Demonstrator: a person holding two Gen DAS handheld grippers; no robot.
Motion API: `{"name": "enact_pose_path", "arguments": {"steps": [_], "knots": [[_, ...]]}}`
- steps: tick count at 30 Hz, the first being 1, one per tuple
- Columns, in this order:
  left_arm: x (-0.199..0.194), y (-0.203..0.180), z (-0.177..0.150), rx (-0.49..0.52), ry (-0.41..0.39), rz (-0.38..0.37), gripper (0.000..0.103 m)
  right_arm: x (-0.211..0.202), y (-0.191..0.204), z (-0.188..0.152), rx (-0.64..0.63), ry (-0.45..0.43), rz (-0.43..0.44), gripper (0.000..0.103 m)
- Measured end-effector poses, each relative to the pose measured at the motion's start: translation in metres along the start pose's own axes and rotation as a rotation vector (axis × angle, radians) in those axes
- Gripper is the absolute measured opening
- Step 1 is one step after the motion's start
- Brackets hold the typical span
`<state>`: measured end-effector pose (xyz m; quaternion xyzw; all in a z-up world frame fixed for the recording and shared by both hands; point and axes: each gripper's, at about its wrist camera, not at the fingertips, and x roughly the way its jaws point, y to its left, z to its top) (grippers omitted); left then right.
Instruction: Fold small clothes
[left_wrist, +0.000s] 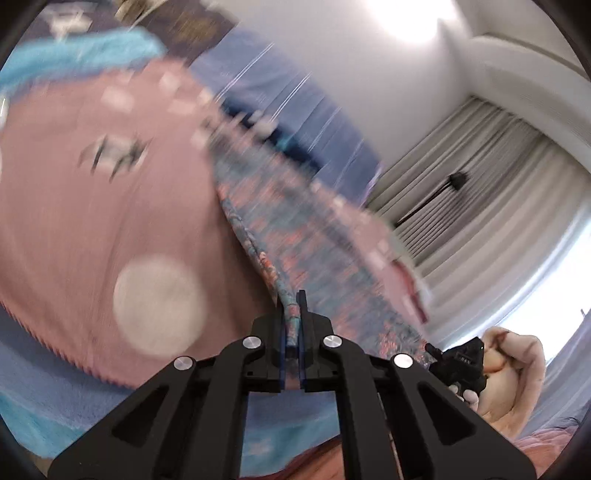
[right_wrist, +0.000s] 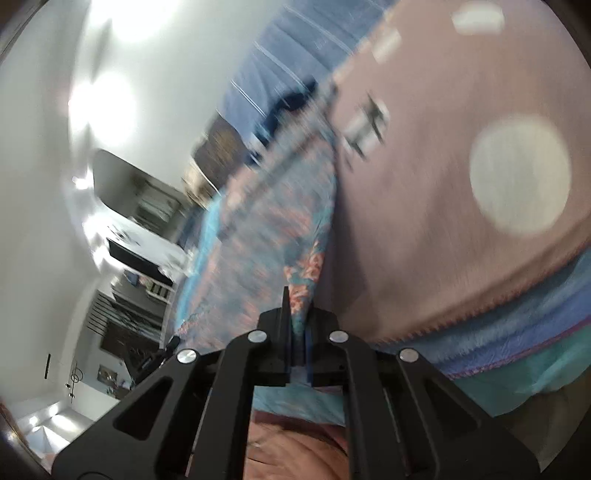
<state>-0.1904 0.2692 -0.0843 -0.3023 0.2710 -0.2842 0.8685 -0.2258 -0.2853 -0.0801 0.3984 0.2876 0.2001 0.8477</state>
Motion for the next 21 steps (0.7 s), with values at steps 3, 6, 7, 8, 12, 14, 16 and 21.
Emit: {"name": "enact_pose_path", "arguments": {"steps": [3, 6, 7, 8, 12, 14, 16, 21], "knots": [[-0.018, -0.032, 0.014, 0.098, -0.068, -0.001, 0.004, -0.016, 0.025, 0.007, -0.07, -0.034, 0.029, 0.005], [-0.024, -0.046, 0.019, 0.131, -0.1, -0.025, 0.004, -0.017, 0.037, 0.005, -0.098, -0.037, 0.054, 0.005], [-0.025, -0.048, 0.019, 0.132, -0.105, -0.029, 0.004, -0.017, 0.038, 0.004, -0.095, -0.039, 0.059, 0.005], [-0.027, -0.048, 0.018, 0.123, -0.109, -0.034, 0.004, -0.019, 0.038, 0.003, -0.086, -0.043, 0.064, 0.004], [-0.029, -0.048, 0.016, 0.082, -0.112, -0.07, 0.004, -0.033, 0.04, 0.008, -0.063, -0.097, 0.102, 0.004], [-0.038, -0.051, 0.015, 0.062, -0.129, -0.098, 0.004, -0.046, 0.043, 0.01, -0.065, -0.127, 0.135, 0.004], [-0.05, -0.058, 0.016, 0.068, -0.158, -0.122, 0.004, -0.059, 0.054, 0.014, -0.095, -0.172, 0.167, 0.004], [-0.04, -0.069, 0.028, 0.193, -0.196, -0.018, 0.004, -0.043, 0.068, 0.034, -0.246, -0.206, -0.025, 0.005]]}}
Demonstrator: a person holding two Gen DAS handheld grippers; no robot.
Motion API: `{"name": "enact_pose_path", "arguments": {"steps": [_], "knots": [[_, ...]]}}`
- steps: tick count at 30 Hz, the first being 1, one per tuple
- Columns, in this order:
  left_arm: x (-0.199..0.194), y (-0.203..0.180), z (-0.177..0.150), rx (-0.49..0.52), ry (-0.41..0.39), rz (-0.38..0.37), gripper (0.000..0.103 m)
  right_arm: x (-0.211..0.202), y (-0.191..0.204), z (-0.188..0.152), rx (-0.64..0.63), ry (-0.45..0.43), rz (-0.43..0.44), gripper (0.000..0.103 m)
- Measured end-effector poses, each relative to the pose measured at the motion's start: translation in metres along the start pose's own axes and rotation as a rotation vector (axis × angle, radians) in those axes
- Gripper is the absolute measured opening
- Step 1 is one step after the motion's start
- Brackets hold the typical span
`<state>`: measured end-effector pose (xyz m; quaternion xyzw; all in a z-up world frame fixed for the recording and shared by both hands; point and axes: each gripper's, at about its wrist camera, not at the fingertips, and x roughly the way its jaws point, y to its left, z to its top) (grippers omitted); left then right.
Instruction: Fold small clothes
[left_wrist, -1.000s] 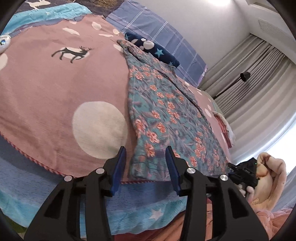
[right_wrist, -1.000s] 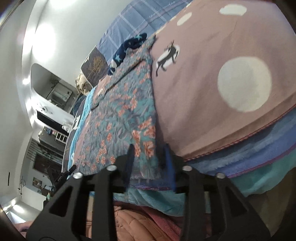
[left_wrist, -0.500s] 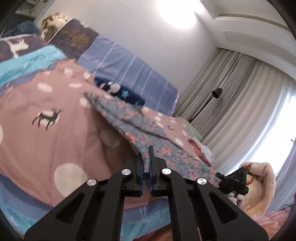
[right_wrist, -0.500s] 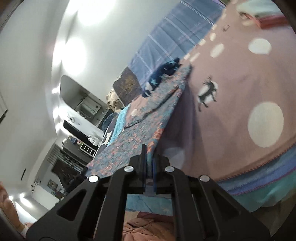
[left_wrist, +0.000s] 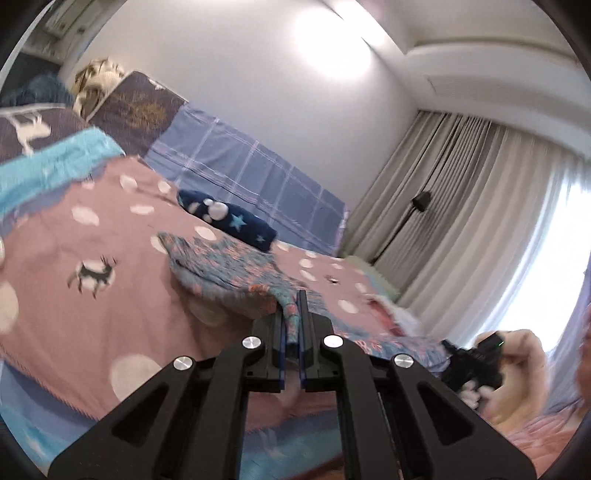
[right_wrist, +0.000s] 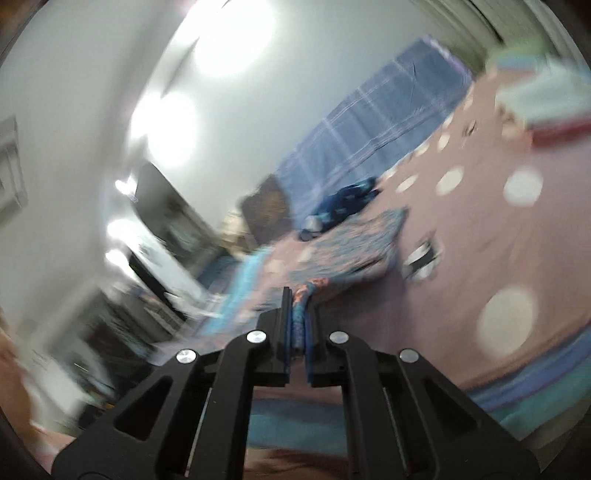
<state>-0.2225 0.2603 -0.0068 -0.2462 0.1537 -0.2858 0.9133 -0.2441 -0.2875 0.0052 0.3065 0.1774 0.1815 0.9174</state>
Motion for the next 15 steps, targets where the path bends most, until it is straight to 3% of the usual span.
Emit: {"name": "enact_pose_path", "arguments": {"steps": [7, 15], "knots": [[0.073, 0.03, 0.027, -0.055, 0.037, 0.011, 0.004, 0.074, -0.027, 0.033, 0.077, 0.014, -0.003, 0.005], [0.143, 0.044, 0.083, 0.023, 0.067, 0.073, 0.005, 0.151, -0.04, 0.096, 0.014, 0.031, -0.081, 0.005]]}}
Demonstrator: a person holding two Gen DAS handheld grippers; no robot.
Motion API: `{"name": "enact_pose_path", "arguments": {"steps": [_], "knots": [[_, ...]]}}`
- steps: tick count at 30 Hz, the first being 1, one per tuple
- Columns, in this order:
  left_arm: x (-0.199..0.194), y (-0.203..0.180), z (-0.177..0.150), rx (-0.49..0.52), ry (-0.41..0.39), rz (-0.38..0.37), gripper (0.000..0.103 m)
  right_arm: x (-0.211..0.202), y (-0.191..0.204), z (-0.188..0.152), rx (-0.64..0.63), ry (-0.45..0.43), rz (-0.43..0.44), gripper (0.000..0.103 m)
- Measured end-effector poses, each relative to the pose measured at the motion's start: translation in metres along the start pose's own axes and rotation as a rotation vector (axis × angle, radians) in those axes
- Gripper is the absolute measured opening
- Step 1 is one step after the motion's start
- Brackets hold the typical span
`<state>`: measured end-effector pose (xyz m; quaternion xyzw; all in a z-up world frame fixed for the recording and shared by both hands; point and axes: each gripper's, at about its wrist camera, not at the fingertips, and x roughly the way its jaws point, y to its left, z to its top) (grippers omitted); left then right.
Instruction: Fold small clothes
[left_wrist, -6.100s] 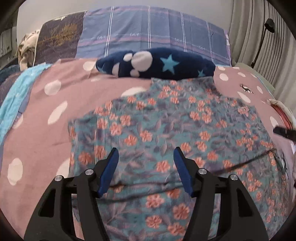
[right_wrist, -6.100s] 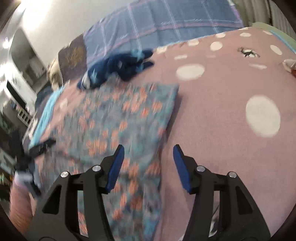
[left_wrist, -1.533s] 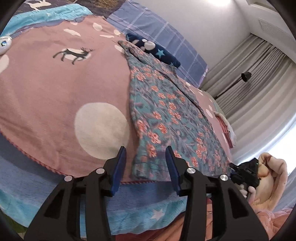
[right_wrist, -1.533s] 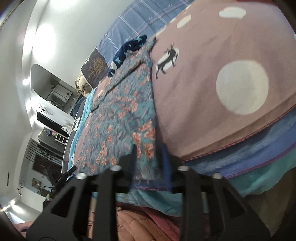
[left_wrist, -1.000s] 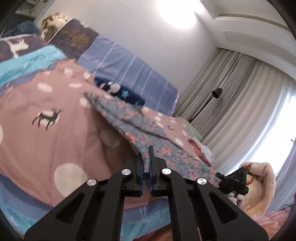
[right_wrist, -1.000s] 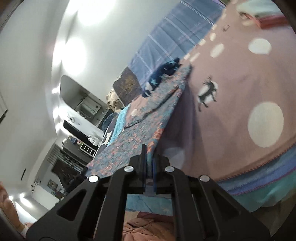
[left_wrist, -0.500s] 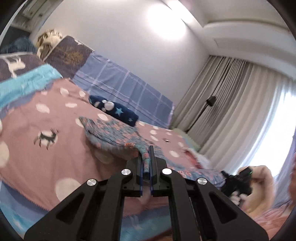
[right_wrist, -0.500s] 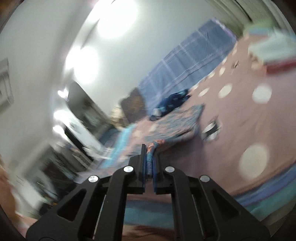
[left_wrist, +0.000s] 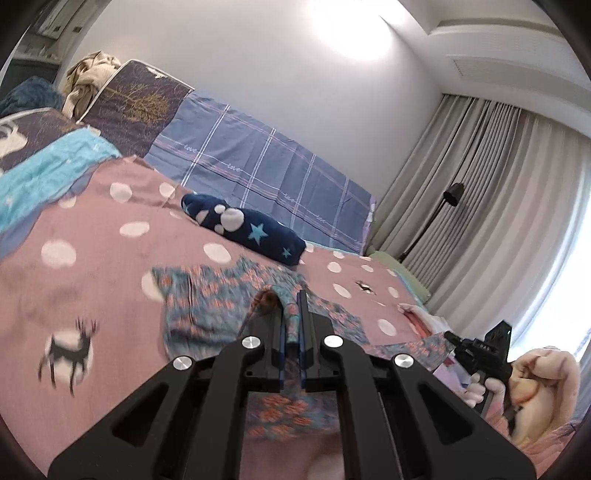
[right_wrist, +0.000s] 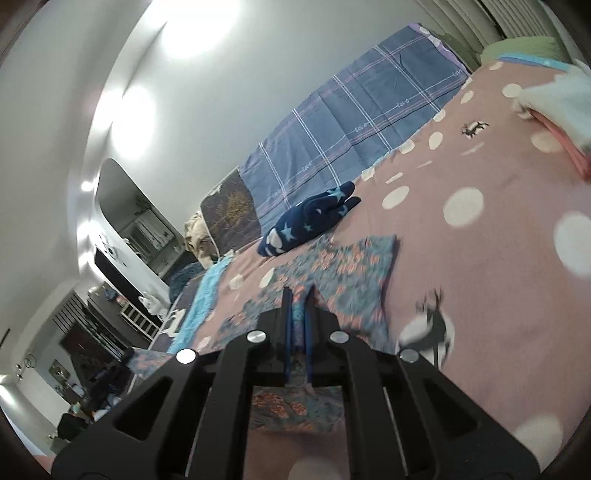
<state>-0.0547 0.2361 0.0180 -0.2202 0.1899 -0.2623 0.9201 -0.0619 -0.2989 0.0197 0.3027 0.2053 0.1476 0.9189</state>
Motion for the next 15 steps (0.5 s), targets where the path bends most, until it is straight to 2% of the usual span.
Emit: {"name": "enact_pose_path", "arguments": {"steps": [4, 9, 12, 15], "knots": [[0.043, 0.014, 0.03, 0.008, 0.036, 0.045, 0.005, 0.045, 0.002, 0.032, -0.053, 0.015, -0.039, 0.005], [0.124, 0.044, 0.069, 0.011, 0.11, 0.091, 0.005, 0.126, -0.016, 0.074, -0.063, 0.066, -0.137, 0.006], [0.174, 0.07, 0.079, -0.01, 0.159, 0.13, 0.005, 0.18, -0.038, 0.089, -0.037, 0.12, -0.193, 0.006], [0.227, 0.107, 0.072, -0.026, 0.227, 0.201, 0.005, 0.232, -0.066, 0.09, -0.04, 0.204, -0.266, 0.007]]}}
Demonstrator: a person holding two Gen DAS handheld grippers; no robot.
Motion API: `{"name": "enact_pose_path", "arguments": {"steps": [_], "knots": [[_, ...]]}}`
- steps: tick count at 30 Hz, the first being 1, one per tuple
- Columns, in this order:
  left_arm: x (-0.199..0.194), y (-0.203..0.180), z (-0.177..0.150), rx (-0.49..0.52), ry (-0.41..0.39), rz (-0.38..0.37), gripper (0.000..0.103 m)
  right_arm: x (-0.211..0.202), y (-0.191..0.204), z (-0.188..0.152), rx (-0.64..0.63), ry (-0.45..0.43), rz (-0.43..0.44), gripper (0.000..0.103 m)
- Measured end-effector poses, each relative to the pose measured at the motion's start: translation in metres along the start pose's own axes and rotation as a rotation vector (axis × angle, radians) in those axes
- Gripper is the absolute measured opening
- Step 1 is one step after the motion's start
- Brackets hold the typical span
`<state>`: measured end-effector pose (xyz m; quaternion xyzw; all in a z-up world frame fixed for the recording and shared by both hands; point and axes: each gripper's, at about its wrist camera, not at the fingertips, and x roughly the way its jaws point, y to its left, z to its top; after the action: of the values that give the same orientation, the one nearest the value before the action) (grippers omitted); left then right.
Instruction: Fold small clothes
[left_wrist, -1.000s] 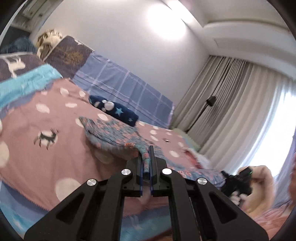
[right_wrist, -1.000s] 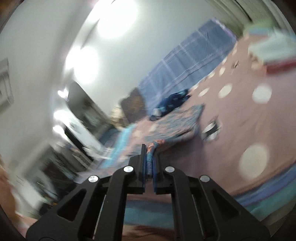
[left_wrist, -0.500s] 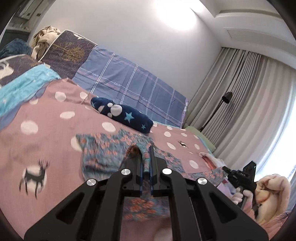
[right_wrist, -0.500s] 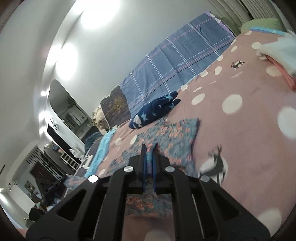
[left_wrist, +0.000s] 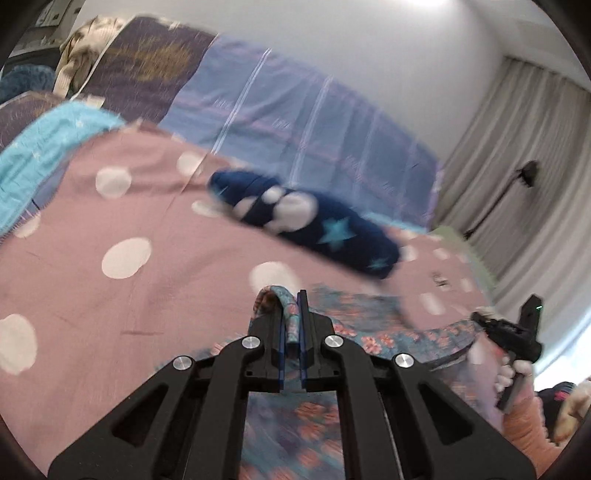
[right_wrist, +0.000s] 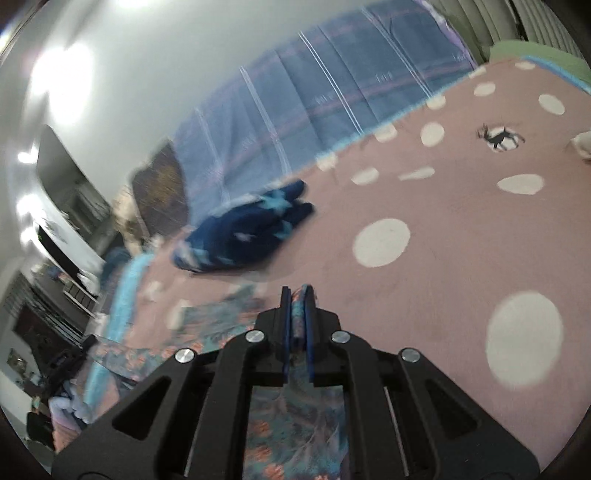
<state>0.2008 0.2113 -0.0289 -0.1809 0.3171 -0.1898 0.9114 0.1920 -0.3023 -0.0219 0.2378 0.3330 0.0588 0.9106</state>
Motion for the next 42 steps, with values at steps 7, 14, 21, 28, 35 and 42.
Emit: {"name": "enact_pose_path", "arguments": {"steps": [7, 14, 21, 28, 35, 42], "knots": [[0.065, 0.05, -0.029, -0.083, 0.131, 0.063, 0.009, 0.057, -0.039, -0.024, 0.054, 0.08, 0.03, 0.012], [0.017, 0.027, -0.026, -0.017, 0.035, 0.067, 0.041, 0.01, -0.015, -0.019, -0.177, 0.02, -0.042, 0.042], [-0.011, -0.017, -0.045, 0.343, 0.121, 0.221, 0.057, 0.006, 0.024, -0.059, -0.695, 0.1, -0.221, 0.06], [0.047, -0.028, -0.041, 0.567, 0.193, 0.364, 0.059, 0.047, 0.028, -0.045, -0.748, 0.135, -0.253, 0.065], [0.095, 0.014, 0.005, 0.3, 0.202, 0.313, 0.059, 0.074, -0.019, 0.013, -0.323, 0.156, -0.137, 0.059], [0.092, 0.03, 0.007, 0.132, 0.228, 0.014, 0.058, 0.069, -0.042, 0.021, -0.19, 0.184, 0.099, 0.053]]}}
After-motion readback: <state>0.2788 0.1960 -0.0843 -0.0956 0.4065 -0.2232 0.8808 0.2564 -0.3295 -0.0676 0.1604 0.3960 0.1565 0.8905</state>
